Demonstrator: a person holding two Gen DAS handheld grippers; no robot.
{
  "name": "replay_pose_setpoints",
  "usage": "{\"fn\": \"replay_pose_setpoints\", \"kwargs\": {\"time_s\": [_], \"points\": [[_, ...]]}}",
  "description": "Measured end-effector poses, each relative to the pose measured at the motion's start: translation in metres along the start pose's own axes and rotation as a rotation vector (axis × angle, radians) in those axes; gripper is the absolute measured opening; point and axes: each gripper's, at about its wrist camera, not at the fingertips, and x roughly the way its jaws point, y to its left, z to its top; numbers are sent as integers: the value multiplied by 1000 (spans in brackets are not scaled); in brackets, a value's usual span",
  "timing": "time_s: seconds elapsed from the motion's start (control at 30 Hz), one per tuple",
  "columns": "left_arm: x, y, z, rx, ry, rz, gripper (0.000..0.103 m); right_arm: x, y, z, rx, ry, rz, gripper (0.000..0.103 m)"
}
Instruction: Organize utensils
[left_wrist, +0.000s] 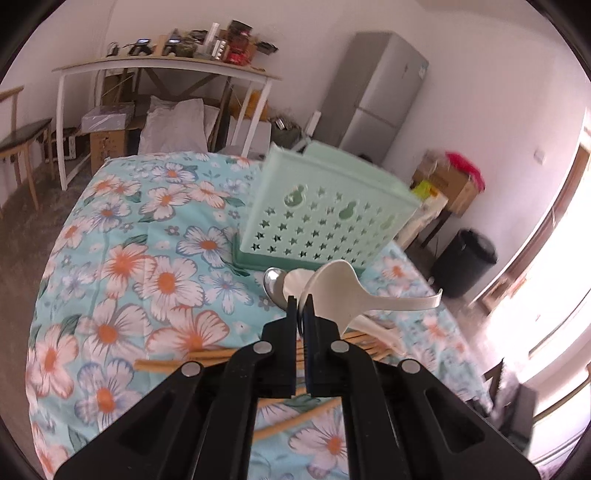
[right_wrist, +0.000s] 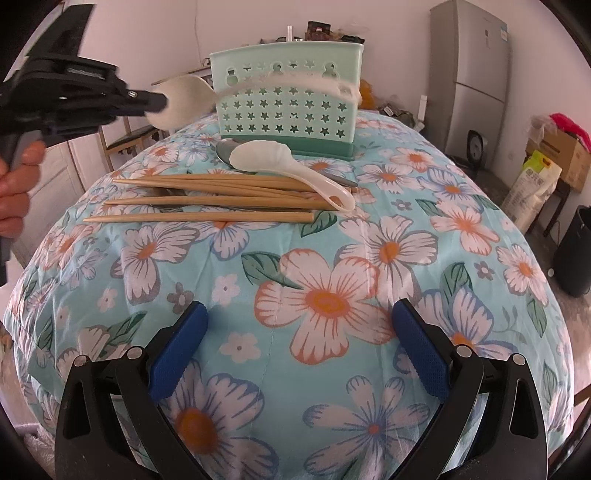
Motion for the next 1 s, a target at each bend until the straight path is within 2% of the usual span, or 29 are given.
{"fn": "replay_pose_setpoints", "kwargs": {"time_s": [0.1, 0.2, 0.3, 0.4, 0.43, 0.5, 0.57, 0.63, 0.67, 0.83, 1.0], "points": [[-18, 8, -1, -48, -48, -14, 2, -1, -4, 2, 9, 10, 16, 95], [-35, 16, -2, -76, -99, 0, 2, -10, -8, 8, 8, 19, 88, 95], [-51, 25, -3, -103, -149, 1, 2, -26, -2, 22, -42, -18, 127, 95], [-62, 38, -5, -133, -185, 3, 2, -38, 5, 47, -36, -58, 256, 95], [-65, 42, -6, -145, -196, 3, 2, -36, 8, 58, -32, -54, 323, 94], [-69, 48, -8, -165, -214, 6, 2, -25, 14, 74, -25, -25, 403, 86], [-74, 54, -11, -179, -229, 8, 2, -3, 22, 91, -10, 40, 494, 81], [-78, 60, -13, -184, -239, 19, 2, 21, 28, 102, -1, 113, 547, 70], [-80, 61, -14, -185, -241, 22, 2, 31, 32, 106, -3, 149, 569, 70], [-85, 72, -22, -197, -251, 39, 2, 68, 56, 116, -34, 263, 630, 65], [-86, 79, -24, -191, -254, 54, 2, 85, 67, 116, -69, 347, 630, 64]]}}
